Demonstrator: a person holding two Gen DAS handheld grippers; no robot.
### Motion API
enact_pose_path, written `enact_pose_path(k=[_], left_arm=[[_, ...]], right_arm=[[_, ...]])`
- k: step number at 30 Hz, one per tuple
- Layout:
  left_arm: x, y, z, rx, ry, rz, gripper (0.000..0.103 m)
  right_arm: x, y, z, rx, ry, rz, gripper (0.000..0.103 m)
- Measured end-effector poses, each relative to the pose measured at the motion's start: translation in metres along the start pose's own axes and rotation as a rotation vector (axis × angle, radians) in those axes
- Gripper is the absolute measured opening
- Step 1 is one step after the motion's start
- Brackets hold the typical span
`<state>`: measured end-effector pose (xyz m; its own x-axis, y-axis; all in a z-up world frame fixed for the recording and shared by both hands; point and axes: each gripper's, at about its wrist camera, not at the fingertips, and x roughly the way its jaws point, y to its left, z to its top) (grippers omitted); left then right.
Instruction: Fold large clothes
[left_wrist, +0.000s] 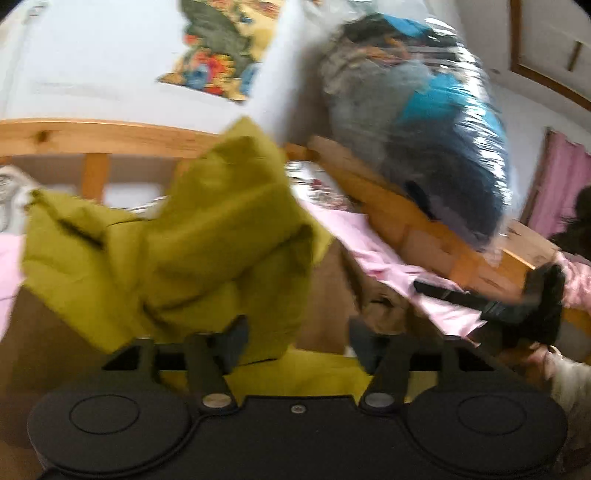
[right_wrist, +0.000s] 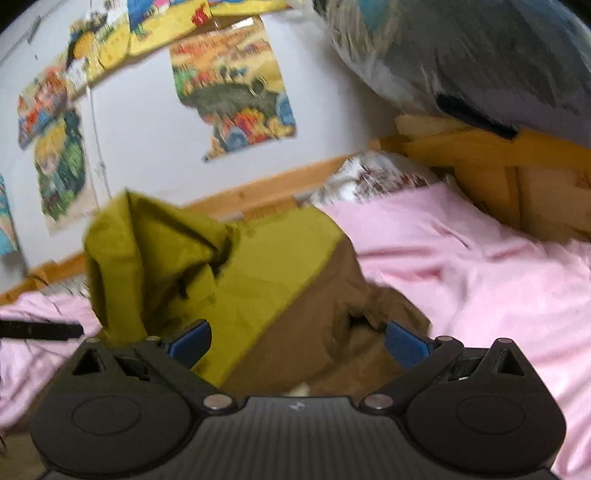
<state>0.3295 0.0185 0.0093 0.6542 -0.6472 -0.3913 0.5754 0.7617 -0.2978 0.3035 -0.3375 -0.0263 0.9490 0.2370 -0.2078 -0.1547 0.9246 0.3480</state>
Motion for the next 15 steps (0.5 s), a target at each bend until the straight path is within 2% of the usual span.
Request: enact_pose_path(k=[4, 8, 11, 12, 14, 15], left_arm=[[-0.01, 0.026, -0.003, -0.141, -0.006, 0.144, 0.084], [-0.025, 0.056, -0.009, -0.316, -0.036, 0.262, 0.086], [-0.039, 0.067, -0.012, -0.371, -0.07, 0.287, 0.087], [-0.042, 0.067, -0.012, -0.372, -0.078, 0.293, 0.087], [-0.048, 0.066, -0.013, -0.358, -0.091, 0.308, 0.088], [-0.05, 0.065, -0.013, -0.353, -0.096, 0.311, 0.088]], right_arm=[[0.026, 0.02, 0.034, 0.069, 0.052, 0.174, 0.103], [0.087, 0.052, 0.055, 0.129, 0.211, 0.398, 0.103], [0.127, 0.081, 0.06, 0.08, 0.29, 0.403, 0.1], [0.138, 0.09, 0.061, 0.071, 0.309, 0.403, 0.093], [0.149, 0.097, 0.065, 0.14, 0.323, 0.389, 0.035], [0.149, 0.094, 0.067, 0.219, 0.316, 0.389, 0.029]])
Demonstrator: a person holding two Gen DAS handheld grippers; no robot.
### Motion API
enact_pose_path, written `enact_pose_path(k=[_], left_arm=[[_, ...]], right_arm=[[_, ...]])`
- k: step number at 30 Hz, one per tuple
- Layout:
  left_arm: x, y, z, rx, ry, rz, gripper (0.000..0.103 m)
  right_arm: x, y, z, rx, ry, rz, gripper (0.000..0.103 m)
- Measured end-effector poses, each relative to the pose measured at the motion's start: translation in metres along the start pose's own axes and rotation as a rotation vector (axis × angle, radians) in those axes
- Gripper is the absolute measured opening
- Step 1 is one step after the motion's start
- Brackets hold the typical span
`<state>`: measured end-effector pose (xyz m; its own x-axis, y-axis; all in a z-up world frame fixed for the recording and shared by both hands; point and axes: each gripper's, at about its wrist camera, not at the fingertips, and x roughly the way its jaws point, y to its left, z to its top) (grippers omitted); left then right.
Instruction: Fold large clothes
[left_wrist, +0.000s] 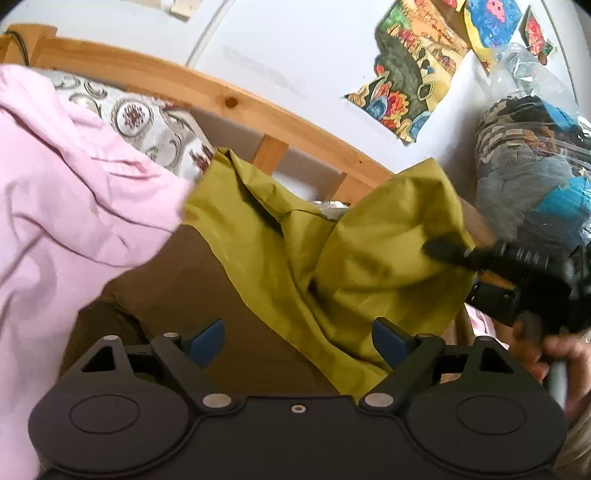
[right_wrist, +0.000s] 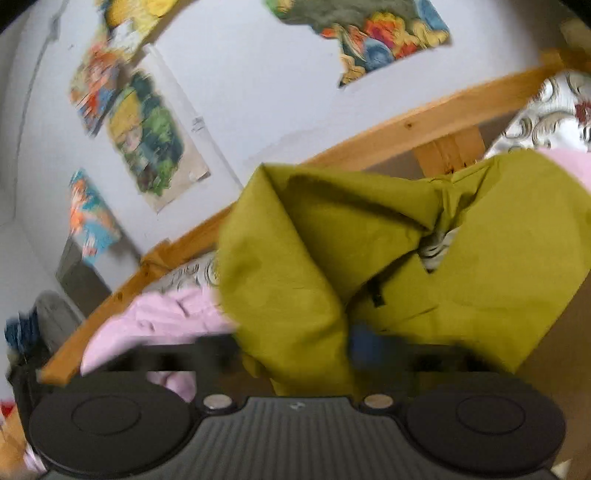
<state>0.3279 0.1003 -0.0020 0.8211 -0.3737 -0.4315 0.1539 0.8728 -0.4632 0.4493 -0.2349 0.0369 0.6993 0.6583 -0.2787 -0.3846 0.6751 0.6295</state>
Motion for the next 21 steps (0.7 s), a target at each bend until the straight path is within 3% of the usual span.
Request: enact_pose_path(k=[2, 6, 8, 9, 11, 13, 14, 16, 17, 19, 21], left_arm=[[-0.003, 0.0, 0.001, -0.002, -0.016, 0.005, 0.088], [-0.005, -0.001, 0.004, -0.009, -0.041, 0.009, 0.089], [-0.003, -0.001, 0.008, -0.015, -0.05, 0.013, 0.089], [-0.001, -0.001, 0.009, -0.018, -0.053, 0.015, 0.09], [0.005, 0.0, 0.012, -0.022, -0.053, 0.02, 0.091], [0.011, -0.002, 0.012, -0.026, -0.054, 0.024, 0.093], [0.016, -0.003, 0.012, -0.028, -0.043, 0.019, 0.094], [0.027, -0.007, 0.01, -0.031, -0.013, 0.006, 0.094], [0.033, -0.009, 0.01, -0.029, -0.007, -0.002, 0.094], [0.044, -0.016, 0.01, -0.017, -0.006, -0.012, 0.094], [0.055, -0.026, 0.016, 0.019, -0.018, -0.01, 0.094]], right_arm=[[-0.013, -0.01, 0.0, 0.198, -0.069, 0.073, 0.017], [-0.05, -0.044, -0.043, 0.647, -0.235, 0.227, 0.015], [-0.06, -0.056, -0.08, 0.783, -0.258, 0.188, 0.015], [-0.061, -0.059, -0.095, 0.775, -0.231, 0.119, 0.016], [-0.056, -0.065, -0.122, 0.741, -0.125, -0.046, 0.037], [-0.054, -0.072, -0.138, 0.719, -0.055, -0.107, 0.052], [-0.057, -0.073, -0.14, 0.683, -0.039, -0.123, 0.052], [-0.066, -0.074, -0.134, 0.6, -0.034, -0.144, 0.059], [-0.072, -0.074, -0.128, 0.557, -0.049, -0.156, 0.07], [-0.087, -0.073, -0.111, 0.471, -0.089, -0.184, 0.084], [-0.102, -0.071, -0.091, 0.375, -0.138, -0.235, 0.086]])
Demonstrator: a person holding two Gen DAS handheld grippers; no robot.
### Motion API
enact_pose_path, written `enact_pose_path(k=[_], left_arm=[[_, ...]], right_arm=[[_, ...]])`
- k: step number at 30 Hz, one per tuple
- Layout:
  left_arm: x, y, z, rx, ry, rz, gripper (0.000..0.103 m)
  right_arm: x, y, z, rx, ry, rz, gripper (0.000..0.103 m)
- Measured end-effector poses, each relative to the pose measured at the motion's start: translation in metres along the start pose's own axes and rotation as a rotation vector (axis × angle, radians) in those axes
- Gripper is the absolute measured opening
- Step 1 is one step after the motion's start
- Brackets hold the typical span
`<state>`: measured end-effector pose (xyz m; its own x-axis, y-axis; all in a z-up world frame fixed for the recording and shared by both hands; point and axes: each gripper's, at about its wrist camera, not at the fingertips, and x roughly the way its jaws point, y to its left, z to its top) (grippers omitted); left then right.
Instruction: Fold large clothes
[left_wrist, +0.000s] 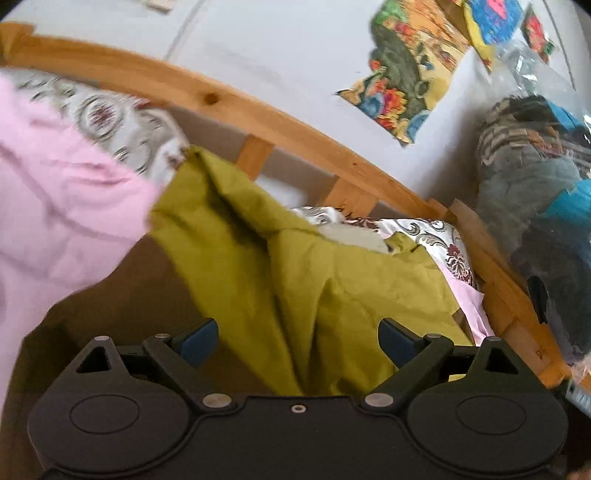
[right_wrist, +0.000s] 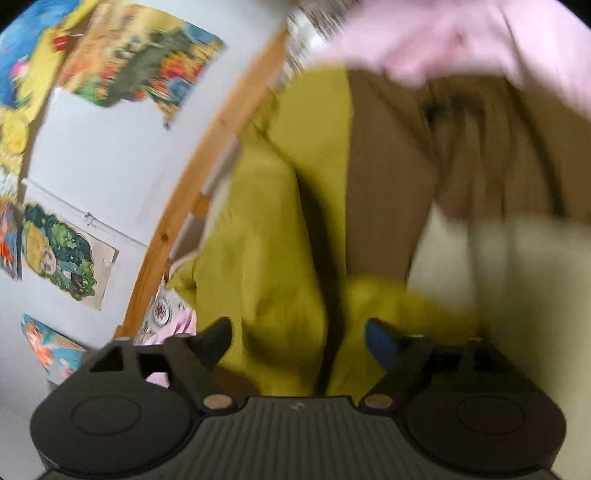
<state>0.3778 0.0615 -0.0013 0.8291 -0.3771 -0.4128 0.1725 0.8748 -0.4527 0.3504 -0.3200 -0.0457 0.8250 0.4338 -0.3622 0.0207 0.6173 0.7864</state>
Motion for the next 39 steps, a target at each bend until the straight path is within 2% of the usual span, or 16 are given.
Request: enact_pose_path(k=[3, 6, 8, 11, 15, 17, 20, 25, 28, 30, 34, 37, 39], left_arm=[[0.018, -0.023, 0.014, 0.097, -0.059, 0.08, 0.099], [0.044, -0.046, 0.028, 0.219, -0.16, 0.143, 0.102], [0.068, -0.056, 0.036, 0.291, -0.207, 0.216, 0.102], [0.105, -0.057, 0.043, 0.36, -0.232, 0.341, 0.101], [0.141, -0.036, 0.038, 0.37, -0.188, 0.438, 0.101], [0.153, -0.024, 0.029, 0.372, -0.158, 0.439, 0.102], [0.161, -0.006, 0.019, 0.313, -0.139, 0.408, 0.102], [0.159, 0.001, 0.025, 0.271, -0.127, 0.38, 0.102], [0.135, -0.003, 0.032, 0.21, -0.126, 0.368, 0.102], [0.107, -0.01, 0.032, 0.178, -0.112, 0.323, 0.102], [0.061, -0.026, 0.01, 0.183, -0.064, 0.243, 0.102], [0.05, -0.034, -0.02, 0.24, -0.008, 0.257, 0.102], [0.054, -0.035, -0.038, 0.266, 0.046, 0.292, 0.102]], right_arm=[[-0.001, 0.016, 0.034, -0.209, -0.096, -0.102, 0.092], [0.032, 0.046, 0.061, -0.435, -0.158, -0.15, 0.092], [0.065, 0.064, 0.072, -0.582, -0.187, -0.17, 0.093], [0.117, 0.083, 0.067, -0.778, -0.212, -0.192, 0.093], [0.168, 0.081, 0.051, -0.929, -0.207, -0.278, 0.094], [0.179, 0.069, 0.035, -0.977, -0.214, -0.316, 0.099], [0.185, 0.053, 0.011, -1.045, -0.26, -0.325, 0.102], [0.187, 0.05, 0.007, -1.053, -0.268, -0.325, 0.102], [0.174, 0.055, 0.017, -1.016, -0.224, -0.315, 0.102], [0.151, 0.06, 0.02, -0.98, -0.218, -0.271, 0.102], [0.105, 0.067, 0.001, -1.039, -0.151, -0.185, 0.103], [0.087, 0.061, -0.022, -1.1, -0.102, -0.193, 0.103], [0.088, 0.052, -0.037, -1.142, -0.069, -0.242, 0.103]])
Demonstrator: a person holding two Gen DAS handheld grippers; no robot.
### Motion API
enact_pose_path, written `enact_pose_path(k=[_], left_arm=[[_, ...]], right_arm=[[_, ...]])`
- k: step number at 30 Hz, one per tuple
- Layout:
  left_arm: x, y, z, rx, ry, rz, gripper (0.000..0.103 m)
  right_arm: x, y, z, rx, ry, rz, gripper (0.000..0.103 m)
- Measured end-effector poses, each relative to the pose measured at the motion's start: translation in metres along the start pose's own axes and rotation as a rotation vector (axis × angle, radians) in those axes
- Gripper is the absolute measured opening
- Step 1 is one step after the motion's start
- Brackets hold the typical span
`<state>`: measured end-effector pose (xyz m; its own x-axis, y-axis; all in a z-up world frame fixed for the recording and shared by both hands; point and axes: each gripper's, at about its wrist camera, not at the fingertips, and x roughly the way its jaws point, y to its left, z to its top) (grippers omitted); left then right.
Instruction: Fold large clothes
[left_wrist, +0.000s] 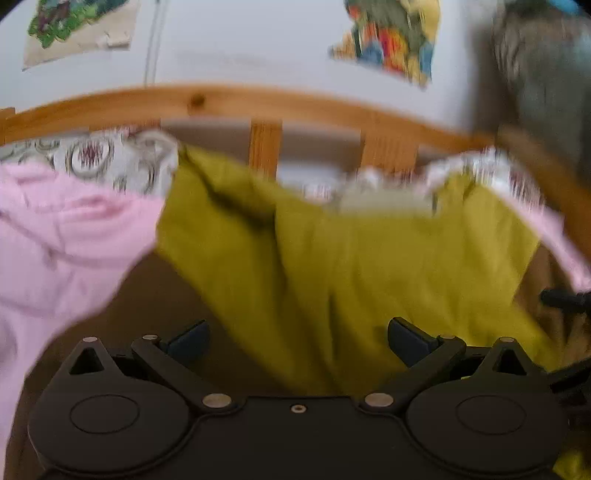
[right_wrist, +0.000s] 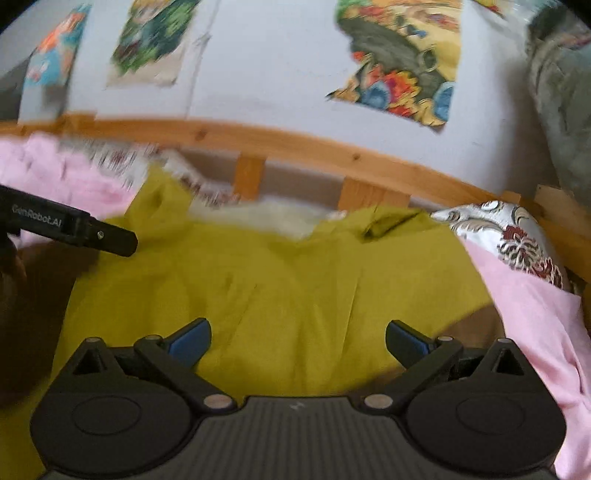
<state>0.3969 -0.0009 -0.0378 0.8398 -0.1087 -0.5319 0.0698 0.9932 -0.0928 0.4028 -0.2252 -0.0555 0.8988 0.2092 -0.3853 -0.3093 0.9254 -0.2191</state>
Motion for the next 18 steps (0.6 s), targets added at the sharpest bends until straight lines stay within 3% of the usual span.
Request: enact_pose_path(k=[2, 6, 9, 13, 18], left_arm=[[0.006, -0.003, -0.014, 0.015, 0.021, 0.03, 0.102], [0.007, -0.012, -0.024, 0.076, 0.012, 0.068, 0.102], [0.003, -0.009, -0.019, 0.064, 0.035, 0.068, 0.102], [-0.018, -0.003, -0.015, -0.001, 0.043, 0.06, 0.102], [-0.056, -0.004, -0.015, 0.053, 0.031, 0.07, 0.102]], right_arm=[[0.006, 0.008, -0.016, -0.032, 0.06, -0.034, 0.103], [0.01, 0.011, -0.027, -0.023, 0.074, -0.044, 0.103], [0.01, 0.008, -0.026, -0.015, 0.086, -0.034, 0.103], [-0.003, -0.005, -0.02, 0.032, 0.103, -0.006, 0.103], [-0.043, -0.013, -0.019, 0.08, 0.073, 0.01, 0.103]])
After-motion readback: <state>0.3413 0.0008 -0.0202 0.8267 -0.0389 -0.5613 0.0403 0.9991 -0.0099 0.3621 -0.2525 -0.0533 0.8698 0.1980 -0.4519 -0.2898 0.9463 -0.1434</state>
